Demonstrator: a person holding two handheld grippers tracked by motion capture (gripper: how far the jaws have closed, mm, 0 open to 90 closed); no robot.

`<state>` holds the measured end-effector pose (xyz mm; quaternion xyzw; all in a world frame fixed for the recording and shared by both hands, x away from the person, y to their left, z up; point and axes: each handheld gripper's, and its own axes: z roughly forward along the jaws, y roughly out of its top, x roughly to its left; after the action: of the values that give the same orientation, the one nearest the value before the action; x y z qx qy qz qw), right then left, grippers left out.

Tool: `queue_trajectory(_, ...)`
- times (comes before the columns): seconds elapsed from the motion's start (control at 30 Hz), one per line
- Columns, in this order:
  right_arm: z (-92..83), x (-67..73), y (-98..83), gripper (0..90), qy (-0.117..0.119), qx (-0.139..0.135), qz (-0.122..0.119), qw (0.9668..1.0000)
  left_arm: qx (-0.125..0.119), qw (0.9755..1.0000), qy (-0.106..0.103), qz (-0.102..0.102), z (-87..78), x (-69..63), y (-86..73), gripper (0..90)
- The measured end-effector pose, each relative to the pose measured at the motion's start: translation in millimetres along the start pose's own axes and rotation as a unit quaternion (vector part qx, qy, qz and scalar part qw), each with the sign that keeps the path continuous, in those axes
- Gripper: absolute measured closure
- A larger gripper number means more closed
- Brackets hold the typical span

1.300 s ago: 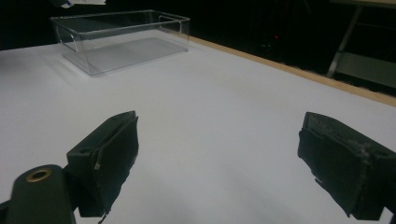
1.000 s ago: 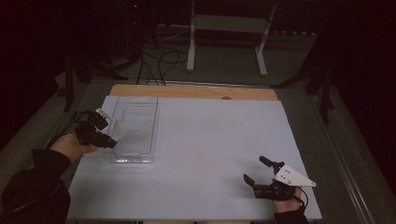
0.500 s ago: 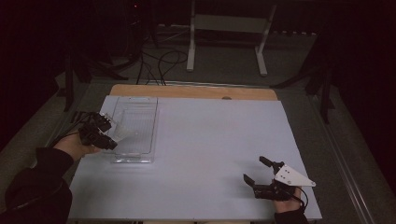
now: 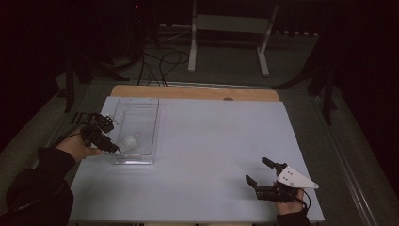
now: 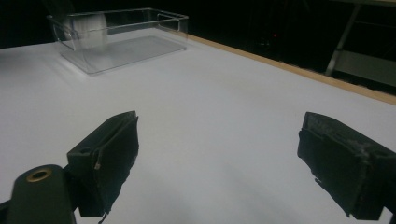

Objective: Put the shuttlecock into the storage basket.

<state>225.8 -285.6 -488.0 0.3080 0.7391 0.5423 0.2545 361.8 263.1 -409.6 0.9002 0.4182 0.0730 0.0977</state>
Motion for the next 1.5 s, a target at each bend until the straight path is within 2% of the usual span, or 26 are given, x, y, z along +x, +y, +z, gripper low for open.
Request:
queue_trajectory(0.03,-0.2,-0.2,0.0,12.2,-0.001,0.000,-0.001,1.0000,-0.002,1.0000,0.002,-0.003,-0.7,0.0,0.2,46.6)
queue_trajectory(0.27,0.1,0.1,-0.1,12.2,-0.002,0.001,-0.001,1.0000,-0.012,0.9997,0.005,-0.022,-5.5,0.5,1.7,37.5)
queue_trajectory(0.33,0.1,-0.1,-0.1,12.2,-0.002,0.001,-0.001,1.0000,-0.023,0.9992,-0.002,-0.031,-7.4,1.7,2.2,30.6)
queue_trajectory(0.37,0.2,-0.1,-0.1,12.2,-0.003,0.001,-0.001,1.0000,-0.027,0.9990,-0.017,-0.032,-8.8,3.2,1.9,29.5)
queue_trajectory(0.4,0.2,-0.1,-0.1,12.2,-0.003,0.002,-0.001,1.0000,-0.035,0.9984,-0.029,-0.035,-9.7,4.0,1.7,22.4)
queue_trajectory(0.43,0.2,-0.2,-0.1,12.2,-0.003,0.001,-0.001,1.0000,-0.039,0.9979,-0.030,-0.041,-10.9,4.7,1.7,18.7)
queue_trajectory(0.53,0.2,0.0,0.0,12.2,-0.003,0.002,-0.001,1.0000,-0.050,0.9974,-0.039,-0.033,-12.1,3.6,1.7,13.4)
queue_trajectory(0.63,0.2,-0.2,-0.2,12.2,-0.003,0.002,-0.001,1.0000,-0.062,0.9967,-0.040,-0.035,-13.2,1.3,2.4,4.2)
queue_trajectory(0.7,0.2,-0.2,-0.1,12.2,-0.003,0.002,-0.001,1.0000,-0.065,0.9968,-0.037,-0.028,-12.4,-2.0,3.1,1.2)
queue_trajectory(0.8,0.4,-0.1,-0.2,12.2,-0.003,0.002,-0.003,1.0000,-0.060,0.9975,-0.031,-0.021,-9.0,-8.3,4.9,1.0)
queue_trajectory(0.9,0.5,0.0,-0.3,12.2,-0.002,0.003,-0.001,1.0000,-0.069,0.9971,-0.031,-0.007,-10.1,-12.9,7.0,0.0)
queue_trajectory(0.97,0.4,-0.3,-0.3,12.2,-0.004,0.002,-0.001,1.0000,-0.082,0.9962,-0.030,-0.005,-12.2,-15.9,8.7,0.0)
queue_trajectory(1.07,0.1,-0.5,-0.3,12.2,-0.003,0.002,0.000,1.0000,-0.098,0.9940,-0.048,0.006,-15.4,-19.6,11.2,0.0)
queue_trajectory(1.2,0.0,-0.2,-0.2,12.2,-0.003,0.003,0.000,1.0000,-0.104,0.9937,-0.040,0.016,-17.4,-25.2,14.7,0.0)
queue_trajectory(1.3,0.0,-0.3,-0.2,12.2,-0.002,0.002,0.000,1.0000,-0.122,0.9914,-0.045,0.014,-19.9,-26.7,16.2,0.0)
queue_trajectory(1.4,0.1,-0.8,-0.5,12.2,-0.002,0.003,-0.001,1.0000,-0.130,0.9908,-0.034,0.014,-21.8,-28.8,18.7,0.0)
queue_trajectory(1.5,0.4,-0.5,-0.5,12.3,-0.001,0.004,-0.001,1.0000,-0.148,0.9883,-0.036,0.006,-23.5,-30.0,21.4,0.0)
